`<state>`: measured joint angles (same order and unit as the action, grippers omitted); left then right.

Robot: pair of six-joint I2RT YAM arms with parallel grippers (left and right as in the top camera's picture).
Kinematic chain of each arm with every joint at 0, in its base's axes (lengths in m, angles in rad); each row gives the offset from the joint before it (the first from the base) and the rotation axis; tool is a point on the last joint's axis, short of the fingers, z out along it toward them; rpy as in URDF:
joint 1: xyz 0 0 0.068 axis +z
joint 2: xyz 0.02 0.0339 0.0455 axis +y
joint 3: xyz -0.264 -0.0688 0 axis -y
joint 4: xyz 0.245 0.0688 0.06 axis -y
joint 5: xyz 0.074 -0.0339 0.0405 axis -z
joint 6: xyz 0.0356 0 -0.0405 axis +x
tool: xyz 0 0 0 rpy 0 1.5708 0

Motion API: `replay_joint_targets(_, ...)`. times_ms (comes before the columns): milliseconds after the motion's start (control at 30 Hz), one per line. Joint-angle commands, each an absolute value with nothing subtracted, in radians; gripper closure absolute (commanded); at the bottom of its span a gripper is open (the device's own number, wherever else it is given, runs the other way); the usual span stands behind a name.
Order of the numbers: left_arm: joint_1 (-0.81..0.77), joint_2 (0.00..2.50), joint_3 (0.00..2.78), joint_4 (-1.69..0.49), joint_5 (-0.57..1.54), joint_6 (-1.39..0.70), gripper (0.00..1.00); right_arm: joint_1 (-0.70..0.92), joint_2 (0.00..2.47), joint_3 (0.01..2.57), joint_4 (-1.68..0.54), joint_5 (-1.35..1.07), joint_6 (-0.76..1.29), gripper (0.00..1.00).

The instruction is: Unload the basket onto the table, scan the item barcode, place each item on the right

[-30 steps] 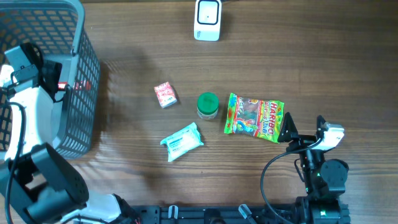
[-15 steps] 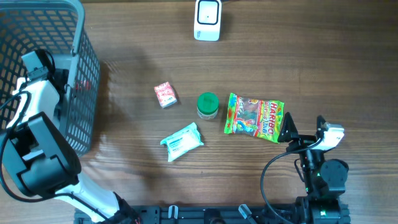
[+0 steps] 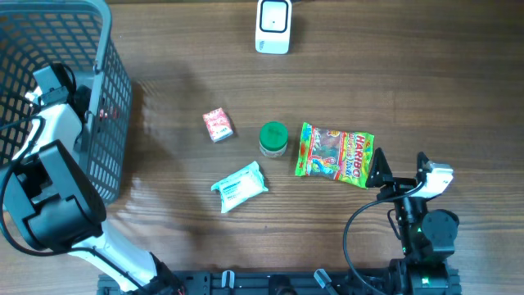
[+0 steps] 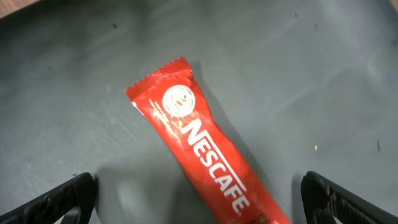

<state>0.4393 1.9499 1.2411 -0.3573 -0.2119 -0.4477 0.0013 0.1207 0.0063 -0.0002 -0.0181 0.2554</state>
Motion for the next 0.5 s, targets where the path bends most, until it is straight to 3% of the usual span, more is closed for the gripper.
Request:
replay_joint_targets(0,0.438,1.992,1.236,-0.402,-0.168,-0.369,0.02,0.006,0.121,0.005,0.004,-0.023,0.239,0.00)
replay_joint_targets(167,0.438,1.992,1.236,-0.462,-0.169,-0.370,0.09,0.006,0.121,0.005,0.004,-0.023,0.239,0.00)
replay_joint_targets(200,0.438,1.992,1.236,-0.471,-0.169,-0.370,0.15,0.006,0.121,0.005,0.004,-0.023,0.239,0.00)
replay_joint_targets(267,0.441,1.992,1.236,-0.508,-0.169,-0.371,0.45,0.006,0.121,0.005,0.004,-0.023,0.239,0.00)
replay_joint_targets(300,0.442,1.992,1.236,-0.525,-0.175,-0.377,0.54,0.006,0.121,0.005,0.004,-0.023,0.239,0.00)
replay_joint_targets(367,0.442,1.992,1.236,-0.568,-0.206,-0.434,0.65,0.006,0.121,0.005,0.004,-0.023,0.239,0.00)
replay_joint_targets(467,0.442,1.992,1.236,-0.596,-0.211,-0.463,0.67,0.006,0.121,0.005,0.004,-0.023,0.239,0.00)
